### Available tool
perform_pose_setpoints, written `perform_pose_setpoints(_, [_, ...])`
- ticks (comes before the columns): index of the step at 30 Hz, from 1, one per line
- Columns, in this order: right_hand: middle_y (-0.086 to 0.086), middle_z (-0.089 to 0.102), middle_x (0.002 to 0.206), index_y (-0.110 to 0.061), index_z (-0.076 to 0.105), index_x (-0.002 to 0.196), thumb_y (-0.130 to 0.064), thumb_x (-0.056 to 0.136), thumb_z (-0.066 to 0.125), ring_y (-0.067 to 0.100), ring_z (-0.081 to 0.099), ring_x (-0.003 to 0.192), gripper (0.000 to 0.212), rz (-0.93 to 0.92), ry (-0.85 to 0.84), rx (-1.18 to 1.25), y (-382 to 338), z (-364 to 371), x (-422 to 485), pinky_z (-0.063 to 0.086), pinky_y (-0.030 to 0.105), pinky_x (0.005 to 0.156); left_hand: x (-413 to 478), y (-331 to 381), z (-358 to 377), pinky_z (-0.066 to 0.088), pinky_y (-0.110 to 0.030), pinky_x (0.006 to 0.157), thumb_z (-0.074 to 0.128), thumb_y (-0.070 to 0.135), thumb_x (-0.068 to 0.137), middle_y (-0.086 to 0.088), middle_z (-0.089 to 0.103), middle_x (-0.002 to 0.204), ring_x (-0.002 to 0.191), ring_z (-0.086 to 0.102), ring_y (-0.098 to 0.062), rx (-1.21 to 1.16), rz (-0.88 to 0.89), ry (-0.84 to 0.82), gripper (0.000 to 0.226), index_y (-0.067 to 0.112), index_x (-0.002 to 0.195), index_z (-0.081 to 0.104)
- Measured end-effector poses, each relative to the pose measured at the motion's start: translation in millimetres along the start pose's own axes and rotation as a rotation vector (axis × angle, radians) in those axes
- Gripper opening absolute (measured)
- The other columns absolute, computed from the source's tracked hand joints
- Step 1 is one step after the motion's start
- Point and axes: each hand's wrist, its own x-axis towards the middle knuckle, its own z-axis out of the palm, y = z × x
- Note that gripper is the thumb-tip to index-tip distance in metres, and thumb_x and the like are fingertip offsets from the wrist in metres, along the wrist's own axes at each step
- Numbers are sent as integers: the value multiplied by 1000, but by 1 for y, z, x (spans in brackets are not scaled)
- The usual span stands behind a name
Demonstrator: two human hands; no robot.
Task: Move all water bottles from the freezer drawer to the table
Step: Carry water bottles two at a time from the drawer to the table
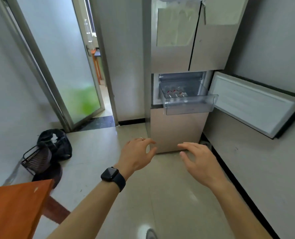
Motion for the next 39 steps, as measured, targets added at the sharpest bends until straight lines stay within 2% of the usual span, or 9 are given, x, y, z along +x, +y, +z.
perform_pose_setpoints(6, [-13,63,129,-28,66,127,-28,97,60,10,50,124,31,111,-57,-42,74,-5,97,29,16,103,145,11,40,50,-37,96,46,52,100,4,64,129,116,59,-17,-73,60,-89,38,36,132,59])
perform_pose_setpoints(14, [-18,62,128,-32,67,126,-30,96,60,4,48,122,30,199,-21,-54,157,-20,210,25,10,97,313,43,80,54,-42,90,44,53,98,3,66,123,111,62,-20,-88,126,-162,38,37,131,58])
perform_pose_setpoints(18, [-20,60,129,-35,65,128,-35,97,59,4,47,124,31,247,-69,-45,210,-17,258,23,9,97,384,65,114,55,-39,86,46,52,98,4,64,124,111,62,-20,-130,128,-204,36,40,130,57])
perform_pose_setpoints(20, [-19,60,130,-34,64,129,-35,97,59,7,48,125,33,253,-95,-46,240,-15,288,26,12,99,419,72,132,56,-40,87,46,51,98,4,63,126,111,62,-19,-143,118,-231,36,40,130,57])
perform_pose_setpoints(27, [-14,60,126,-34,56,136,-41,96,57,10,49,120,40,247,-187,18,334,-9,412,39,25,98,545,81,179,51,-42,99,51,45,99,4,60,136,120,59,-18,-267,-74,-256,36,38,134,56])
perform_pose_setpoints(29, [-12,58,130,-33,52,139,-42,96,57,10,47,123,44,225,-219,47,356,-4,449,42,30,101,575,82,191,49,-40,101,54,43,98,3,58,137,123,57,-18,-331,-164,-245,37,36,134,55])
perform_pose_setpoints(32, [-9,54,138,-30,47,141,-42,96,58,12,46,128,48,232,-233,103,379,9,502,40,31,103,619,79,205,44,-36,104,59,39,96,-2,56,139,127,53,-22,-367,-248,-240,42,29,137,54])
perform_pose_setpoints(35, [-9,53,141,-29,44,141,-44,95,58,13,48,129,51,223,-259,106,394,27,551,39,30,101,661,67,218,45,-37,104,60,35,96,-7,60,136,126,55,-26,-390,-346,-231,44,19,137,56])
perform_pose_setpoints(39, [-1,58,134,-25,45,136,-41,91,62,21,56,121,50,269,-349,128,416,60,620,42,31,91,717,45,247,46,-37,105,61,30,97,-8,62,135,126,57,-28,-490,-472,-283,47,12,140,55])
